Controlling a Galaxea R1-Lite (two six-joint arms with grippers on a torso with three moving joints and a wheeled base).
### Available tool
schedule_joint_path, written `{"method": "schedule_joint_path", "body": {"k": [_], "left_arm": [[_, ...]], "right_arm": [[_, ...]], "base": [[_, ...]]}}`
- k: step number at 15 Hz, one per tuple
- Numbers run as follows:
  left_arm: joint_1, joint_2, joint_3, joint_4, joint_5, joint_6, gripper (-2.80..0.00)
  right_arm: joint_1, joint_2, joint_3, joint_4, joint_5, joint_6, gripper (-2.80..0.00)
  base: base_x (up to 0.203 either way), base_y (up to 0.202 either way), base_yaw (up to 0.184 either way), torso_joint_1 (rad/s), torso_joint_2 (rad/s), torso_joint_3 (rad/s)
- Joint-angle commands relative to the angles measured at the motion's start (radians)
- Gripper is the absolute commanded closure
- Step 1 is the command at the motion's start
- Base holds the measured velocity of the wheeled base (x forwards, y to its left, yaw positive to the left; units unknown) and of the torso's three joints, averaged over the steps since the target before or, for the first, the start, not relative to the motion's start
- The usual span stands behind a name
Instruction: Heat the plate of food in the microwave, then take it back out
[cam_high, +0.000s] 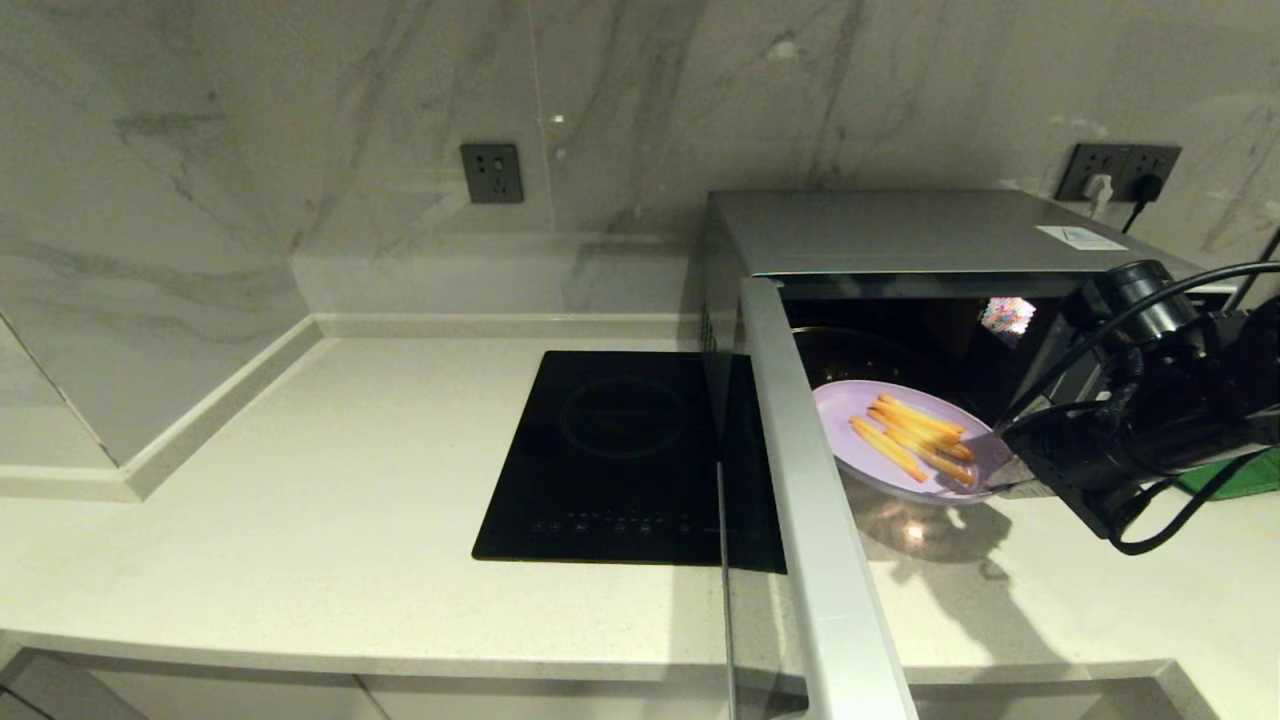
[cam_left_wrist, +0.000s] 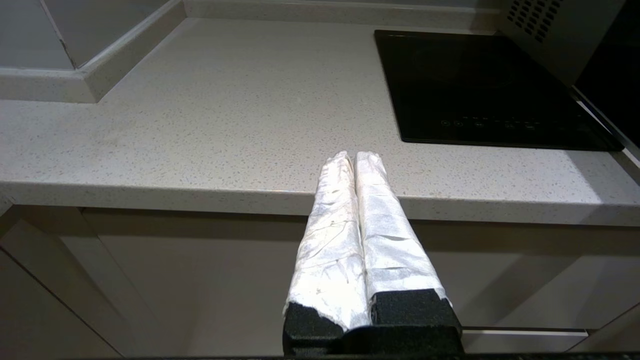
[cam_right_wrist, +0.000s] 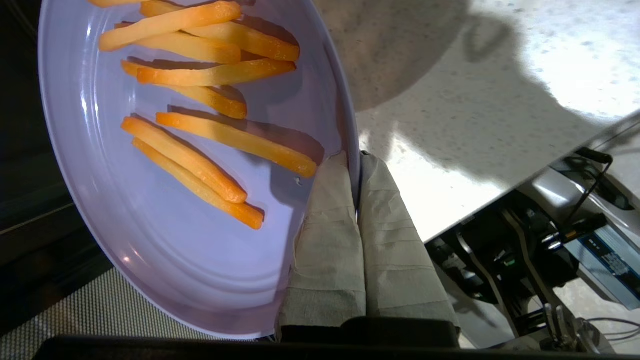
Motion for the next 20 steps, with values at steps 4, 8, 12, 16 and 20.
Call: {"method": "schedule_joint_path", "body": {"k": [4, 8, 12, 16, 20], "left_arm": [[0.001, 0.0, 0.0, 0.0, 0.0, -0.001, 0.0], [0.0, 0.0, 0.0, -0.001, 0.0, -0.001, 0.0], [0.0, 0.0, 0.0, 0.0, 0.0, -0.001, 0.0], [0.0, 0.0, 0.0, -0.001, 0.0, -0.001, 0.0], [0.0, 0.0, 0.0, -0.001, 0.0, -0.001, 0.0]], "right_arm": [[-0.067, -0.184, 0.13, 0.005, -0.002, -0.031, 0.0], [-0.195, -0.281, 0.25, 0.004, 0.002, -0.096, 0.0], [-0.396, -0.327, 0.307, 0.003, 0.056, -0.21, 0.0], [-0.612, -0.301, 0.331, -0.005, 0.164, -0.337, 0.0], [-0.83, -0.234, 0.349, -0.07, 0.244, -0.463, 0.0]], "base": [[0.0, 0.0, 0.0, 0.0, 0.0, 0.0], [0.0, 0.0, 0.0, 0.0, 0.0, 0.0], [0.0, 0.0, 0.0, 0.0, 0.0, 0.0], [0.0, 0.0, 0.0, 0.0, 0.0, 0.0], [0.0, 0.0, 0.0, 0.0, 0.0, 0.0]]}}
